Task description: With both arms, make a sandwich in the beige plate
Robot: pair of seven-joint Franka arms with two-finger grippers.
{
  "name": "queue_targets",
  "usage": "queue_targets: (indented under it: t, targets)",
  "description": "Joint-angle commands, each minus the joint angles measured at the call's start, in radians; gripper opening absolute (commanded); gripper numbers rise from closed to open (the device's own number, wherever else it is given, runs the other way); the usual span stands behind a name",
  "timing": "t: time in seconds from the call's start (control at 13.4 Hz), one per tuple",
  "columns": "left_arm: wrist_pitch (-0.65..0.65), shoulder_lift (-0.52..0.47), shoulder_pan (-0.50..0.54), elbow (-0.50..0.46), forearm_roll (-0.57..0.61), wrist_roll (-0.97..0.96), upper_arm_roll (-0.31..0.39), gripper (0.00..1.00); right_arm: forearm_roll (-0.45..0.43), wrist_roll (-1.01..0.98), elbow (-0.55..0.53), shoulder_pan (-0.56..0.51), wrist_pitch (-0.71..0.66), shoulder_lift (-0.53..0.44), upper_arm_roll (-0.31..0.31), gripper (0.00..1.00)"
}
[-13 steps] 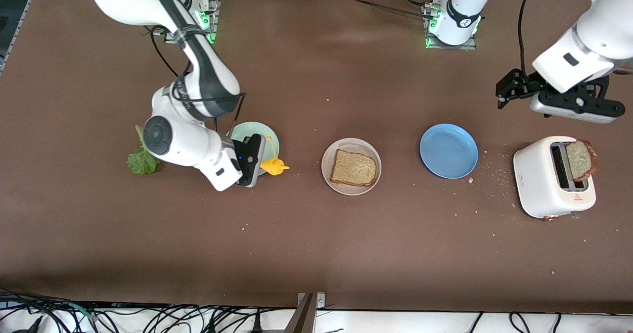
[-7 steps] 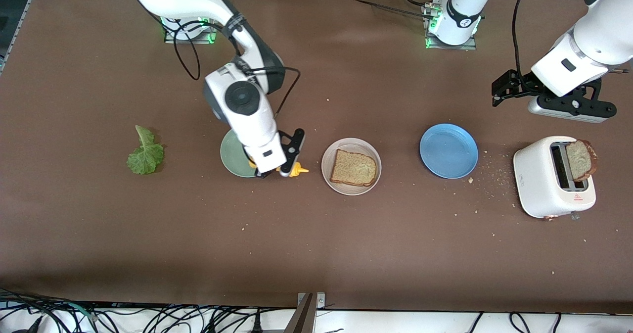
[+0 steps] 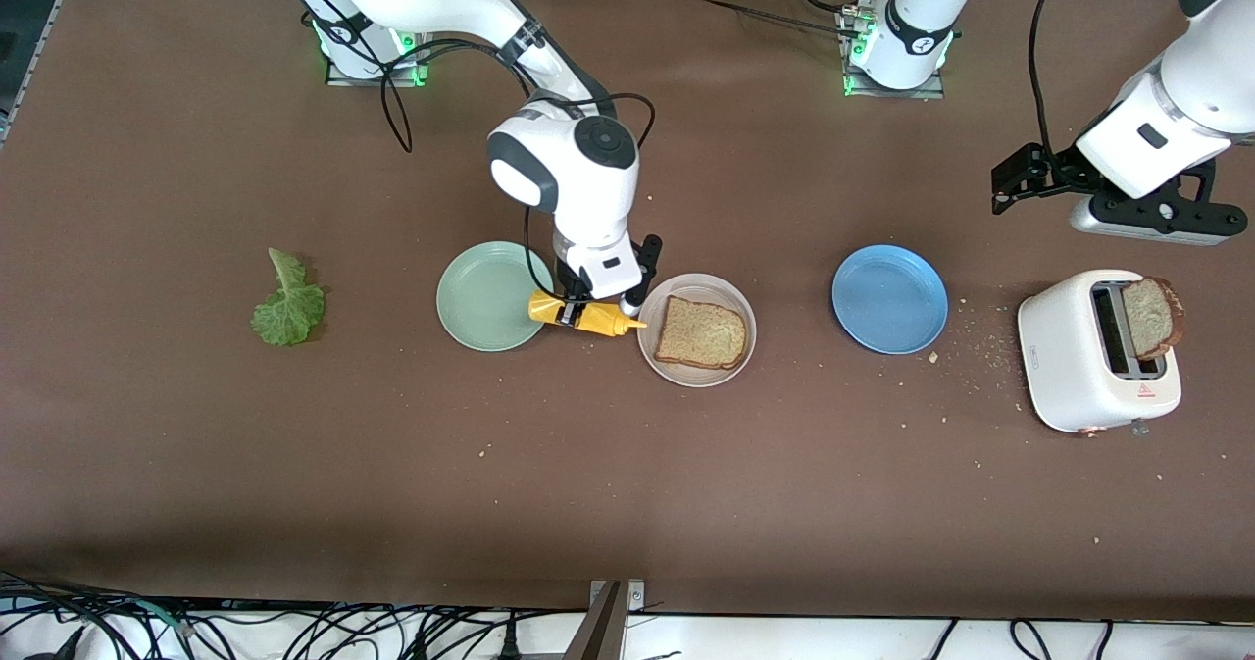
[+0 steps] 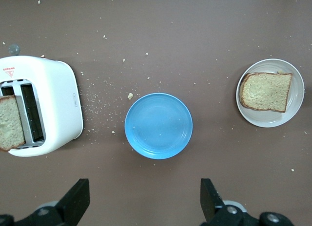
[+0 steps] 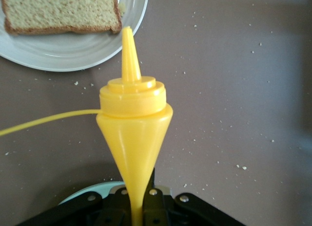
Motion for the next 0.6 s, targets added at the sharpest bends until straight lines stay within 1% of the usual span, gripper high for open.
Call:
queue_targets:
  t: [0.0, 0.07, 0.15, 0.3, 0.45, 0.52]
  targets:
    - [-0.017, 0.002, 0.012, 0.012, 0.000, -0.006, -0.008, 1.00, -0.124, 0.145, 0.037, 0.060, -0.068, 0.043, -0.014, 0.00]
    - [-0.017, 0.002, 0.012, 0.012, 0.000, -0.008, -0.011, 1.00, -0.162, 0.166, 0.043, 0.076, -0.083, 0.063, -0.014, 0.00]
    - [-0.017, 0.002, 0.012, 0.012, 0.000, -0.008, -0.011, 1.00, -0.182, 0.176, 0.064, 0.090, -0.101, 0.081, -0.014, 0.00]
    - [-0.017, 0.004, 0.012, 0.012, 0.000, -0.008, -0.011, 1.00, -0.240, 0.196, 0.132, 0.139, -0.156, 0.130, -0.038, 0.00]
    - [-0.017, 0.004, 0.012, 0.012, 0.000, -0.006, -0.011, 1.00, -0.244, 0.233, 0.185, 0.171, -0.161, 0.185, -0.063, 0.00]
    - [-0.017, 0.004, 0.012, 0.012, 0.000, -0.008, -0.009, 1.00, -0.244, 0.235, 0.190, 0.177, -0.161, 0.195, -0.066, 0.00]
